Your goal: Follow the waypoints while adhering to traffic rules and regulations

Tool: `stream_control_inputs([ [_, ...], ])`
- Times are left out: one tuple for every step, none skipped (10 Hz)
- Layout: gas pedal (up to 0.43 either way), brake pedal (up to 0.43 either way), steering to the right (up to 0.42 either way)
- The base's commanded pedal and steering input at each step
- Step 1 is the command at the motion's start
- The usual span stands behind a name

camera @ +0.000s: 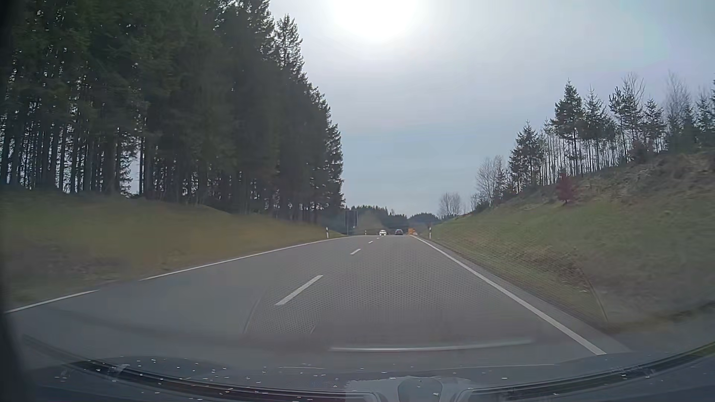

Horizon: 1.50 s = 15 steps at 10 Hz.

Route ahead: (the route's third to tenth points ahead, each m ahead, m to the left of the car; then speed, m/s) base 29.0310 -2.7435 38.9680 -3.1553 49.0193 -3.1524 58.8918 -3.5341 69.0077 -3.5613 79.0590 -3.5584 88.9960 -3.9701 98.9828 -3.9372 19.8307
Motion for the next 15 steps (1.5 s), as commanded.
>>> stream_control_inputs([
  [0.177, 0.0, 0.011],
  [0.177, 0.0, 0.011],
  [0.169, 0.0, 0.008],
  [0.169, 0.0, 0.004],
  [0.169, 0.0, 0.003],
  [0.169, 0.0, 0.003],
  [0.157, 0.0, 0.004],
  [0.157, 0.0, 0.003],
  [0.157, 0.0, 0.003],
  [0.157, 0.0, 0.003],
  [0.157, 0.0, 0.002],
  [0.157, 0.0, 0.002],
  [0.157, 0.0, 0.001],
  [0.157, 0.0, 0.001],
  [0.157, 0.0, 0.0],
])
